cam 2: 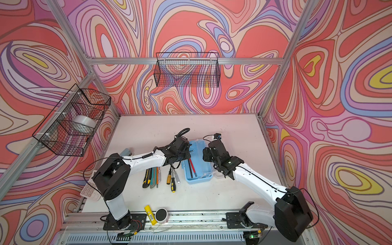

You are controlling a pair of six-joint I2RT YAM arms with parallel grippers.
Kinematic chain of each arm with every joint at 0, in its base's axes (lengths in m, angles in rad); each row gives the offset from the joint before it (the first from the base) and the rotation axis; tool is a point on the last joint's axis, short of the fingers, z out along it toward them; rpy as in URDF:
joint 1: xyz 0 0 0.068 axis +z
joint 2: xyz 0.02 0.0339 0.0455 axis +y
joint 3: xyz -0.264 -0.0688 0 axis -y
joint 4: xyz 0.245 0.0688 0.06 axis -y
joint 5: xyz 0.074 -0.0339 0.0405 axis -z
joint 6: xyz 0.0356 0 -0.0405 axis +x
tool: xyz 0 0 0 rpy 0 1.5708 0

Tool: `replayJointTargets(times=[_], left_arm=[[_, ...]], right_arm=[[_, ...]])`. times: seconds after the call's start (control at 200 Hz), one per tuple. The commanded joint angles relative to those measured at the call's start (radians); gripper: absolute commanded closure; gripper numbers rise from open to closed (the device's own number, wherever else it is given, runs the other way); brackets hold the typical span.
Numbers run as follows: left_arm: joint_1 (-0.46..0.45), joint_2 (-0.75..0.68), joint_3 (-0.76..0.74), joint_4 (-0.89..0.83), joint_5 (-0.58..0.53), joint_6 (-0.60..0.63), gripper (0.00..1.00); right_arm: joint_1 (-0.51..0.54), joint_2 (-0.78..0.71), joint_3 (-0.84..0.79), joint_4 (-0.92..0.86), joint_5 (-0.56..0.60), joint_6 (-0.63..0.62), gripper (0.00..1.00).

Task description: Pack the tool kit

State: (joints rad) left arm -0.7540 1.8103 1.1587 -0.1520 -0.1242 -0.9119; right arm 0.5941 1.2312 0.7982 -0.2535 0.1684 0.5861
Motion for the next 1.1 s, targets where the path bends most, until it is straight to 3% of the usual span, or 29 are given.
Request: replayJointTargets(times=[0.0, 0.315, 0.591, 0.756, 0.886, 0.966, 1.097], left_arm=[[-0.001, 0.023, 0.02, -0.046, -0.018, 0.012, 0.89], [-0.001, 0.009, 0.014, -0.029, -0.023, 0.038, 0.82], [0.0, -0.065, -0.027, 0.001, -0.022, 0.122, 0.83], [0.001, -0.195, -0.104, -0.053, -0.114, 0.205, 0.82], [0.002, -0.298, -0.164, -0.105, -0.241, 0.272, 0.76], [0.042, -0.339, -0.212, -0.146, -0.277, 0.291, 0.75], [0.168, -0.369, -0.295, -0.125, -0.19, 0.293, 0.78]], right_arm=[[-0.006, 0.017, 0.001, 0.011, -0.003, -0.012, 0.43], [-0.01, 0.038, 0.029, 0.007, -0.025, -0.028, 0.36], [-0.013, 0.051, 0.056, 0.003, -0.072, -0.052, 0.37], [-0.012, 0.042, 0.073, 0.001, -0.11, -0.072, 0.38], [-0.013, 0.034, 0.08, 0.002, -0.121, -0.071, 0.39], [-0.014, 0.034, 0.075, 0.013, -0.115, -0.065, 0.39], [-0.013, 0.053, 0.07, 0.034, -0.121, -0.055, 0.41]])
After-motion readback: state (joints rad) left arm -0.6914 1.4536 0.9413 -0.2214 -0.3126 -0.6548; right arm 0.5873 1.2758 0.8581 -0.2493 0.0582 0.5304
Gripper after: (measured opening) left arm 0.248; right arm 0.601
